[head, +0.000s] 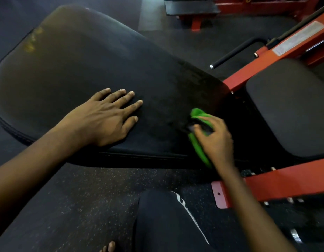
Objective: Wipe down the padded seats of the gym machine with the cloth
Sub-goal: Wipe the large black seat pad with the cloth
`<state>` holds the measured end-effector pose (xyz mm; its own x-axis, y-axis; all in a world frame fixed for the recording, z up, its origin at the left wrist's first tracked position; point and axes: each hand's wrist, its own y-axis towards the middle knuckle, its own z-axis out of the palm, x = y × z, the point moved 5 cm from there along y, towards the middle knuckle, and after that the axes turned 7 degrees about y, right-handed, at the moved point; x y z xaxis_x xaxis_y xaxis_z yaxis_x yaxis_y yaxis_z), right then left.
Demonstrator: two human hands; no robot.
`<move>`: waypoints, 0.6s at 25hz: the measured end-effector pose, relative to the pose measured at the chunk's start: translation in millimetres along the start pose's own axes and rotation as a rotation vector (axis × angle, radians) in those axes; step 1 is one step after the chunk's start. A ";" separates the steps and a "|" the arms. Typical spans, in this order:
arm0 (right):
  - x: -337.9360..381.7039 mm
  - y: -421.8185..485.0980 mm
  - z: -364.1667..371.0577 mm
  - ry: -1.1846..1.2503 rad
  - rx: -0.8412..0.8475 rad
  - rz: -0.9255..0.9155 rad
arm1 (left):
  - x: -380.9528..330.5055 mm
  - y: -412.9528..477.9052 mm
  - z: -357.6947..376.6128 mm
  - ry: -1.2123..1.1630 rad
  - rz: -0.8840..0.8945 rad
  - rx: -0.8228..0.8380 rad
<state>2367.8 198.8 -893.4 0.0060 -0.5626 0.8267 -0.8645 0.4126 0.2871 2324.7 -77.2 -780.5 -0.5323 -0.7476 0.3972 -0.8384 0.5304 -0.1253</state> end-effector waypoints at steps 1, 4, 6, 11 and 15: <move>-26.5 12.5 -13.4 -0.047 -0.023 0.149 | -0.6 -0.1 -0.8 -0.009 0.000 -0.003; -7.9 14.5 -6.1 -0.085 -0.023 0.263 | 12.5 -11.0 -9.1 0.008 -0.064 -0.017; 66.9 -4.7 31.4 -0.014 0.019 0.020 | 33.8 -23.0 -10.6 0.041 -0.137 -0.020; 136.3 -19.0 71.1 0.148 0.199 -0.326 | 44.9 -37.0 -10.3 0.047 -0.174 0.020; 18.5 75.6 42.1 -0.074 0.070 0.066 | 40.9 -37.9 -11.3 0.050 -0.178 0.000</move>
<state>2281.4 189.4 -876.7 -0.0871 -0.5883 0.8040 -0.8949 0.4007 0.1962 2336.1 -123.4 -749.3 -0.3690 -0.8086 0.4582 -0.9188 0.3917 -0.0485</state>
